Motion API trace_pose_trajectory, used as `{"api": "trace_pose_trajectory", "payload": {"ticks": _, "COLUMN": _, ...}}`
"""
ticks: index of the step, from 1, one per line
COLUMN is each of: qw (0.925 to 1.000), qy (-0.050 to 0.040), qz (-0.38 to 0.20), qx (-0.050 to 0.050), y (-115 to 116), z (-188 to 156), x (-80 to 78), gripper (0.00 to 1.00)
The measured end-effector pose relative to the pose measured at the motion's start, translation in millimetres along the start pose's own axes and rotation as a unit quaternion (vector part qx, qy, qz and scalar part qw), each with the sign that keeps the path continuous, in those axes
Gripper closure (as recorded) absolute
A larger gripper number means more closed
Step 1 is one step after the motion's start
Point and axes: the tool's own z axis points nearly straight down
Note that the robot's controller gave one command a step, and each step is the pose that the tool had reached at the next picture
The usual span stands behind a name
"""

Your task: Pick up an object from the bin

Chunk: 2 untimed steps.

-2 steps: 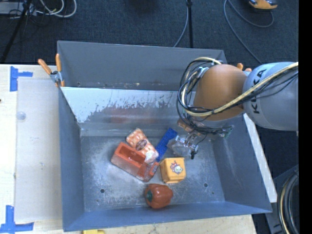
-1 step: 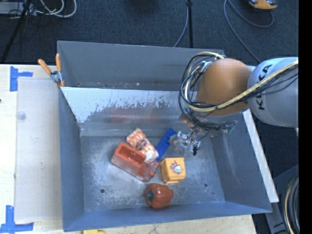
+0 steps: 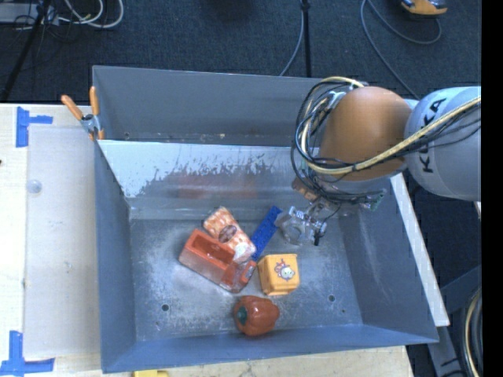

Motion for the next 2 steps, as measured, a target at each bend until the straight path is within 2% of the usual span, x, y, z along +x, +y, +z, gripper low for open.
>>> {"api": "trace_pose_trajectory", "payload": {"ticks": 2, "qw": 1.0000, "qy": 0.0002, "qz": 0.001, "qx": -0.001, "y": 0.6, "z": -19.7, "x": -0.3, "gripper": 1.00}}
